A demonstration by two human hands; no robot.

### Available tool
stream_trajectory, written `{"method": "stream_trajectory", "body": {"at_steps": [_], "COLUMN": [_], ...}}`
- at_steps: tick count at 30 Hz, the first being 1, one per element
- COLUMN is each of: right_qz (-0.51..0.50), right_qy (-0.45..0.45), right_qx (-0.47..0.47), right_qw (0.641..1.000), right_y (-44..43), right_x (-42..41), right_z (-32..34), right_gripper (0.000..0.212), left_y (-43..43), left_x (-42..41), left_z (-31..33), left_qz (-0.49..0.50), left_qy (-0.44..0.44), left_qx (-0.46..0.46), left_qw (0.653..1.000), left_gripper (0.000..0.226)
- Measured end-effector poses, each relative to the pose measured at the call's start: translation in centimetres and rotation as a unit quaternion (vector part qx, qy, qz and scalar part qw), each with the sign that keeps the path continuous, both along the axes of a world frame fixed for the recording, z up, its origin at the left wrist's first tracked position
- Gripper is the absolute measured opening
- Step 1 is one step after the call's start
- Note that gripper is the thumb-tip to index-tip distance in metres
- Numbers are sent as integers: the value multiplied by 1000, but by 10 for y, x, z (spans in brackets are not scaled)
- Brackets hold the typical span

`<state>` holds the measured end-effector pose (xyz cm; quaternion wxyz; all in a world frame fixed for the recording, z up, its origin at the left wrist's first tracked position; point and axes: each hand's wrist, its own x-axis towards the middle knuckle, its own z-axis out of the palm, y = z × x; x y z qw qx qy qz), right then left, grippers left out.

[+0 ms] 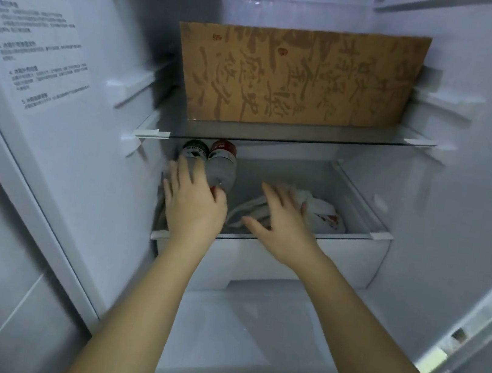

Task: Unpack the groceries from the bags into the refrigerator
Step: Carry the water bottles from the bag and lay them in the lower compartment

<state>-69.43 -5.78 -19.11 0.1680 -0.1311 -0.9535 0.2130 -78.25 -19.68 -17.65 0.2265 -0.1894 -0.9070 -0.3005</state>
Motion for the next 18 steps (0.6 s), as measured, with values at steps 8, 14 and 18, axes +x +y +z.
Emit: {"method": "stream_trajectory", "body": {"at_steps": [8, 14, 18], "right_qz": [-44, -61, -71], "right_qy": [-56, -126, -153], "right_qx": [79, 111, 118], "right_qw": [994, 984, 978], "right_y": [-5, -13, -23], "right_x": [99, 194, 267], "right_z": [-23, -46, -52], "right_gripper": [73, 78, 70], "left_y": [-4, -21, -24], "left_x": [86, 163, 222], "left_z": [-34, -73, -94], "left_qz": [-105, -175, -213], "left_qy": [16, -20, -26], "left_qx": [-53, -112, -170], "left_qw": [993, 978, 962], "left_gripper": [63, 61, 61]}}
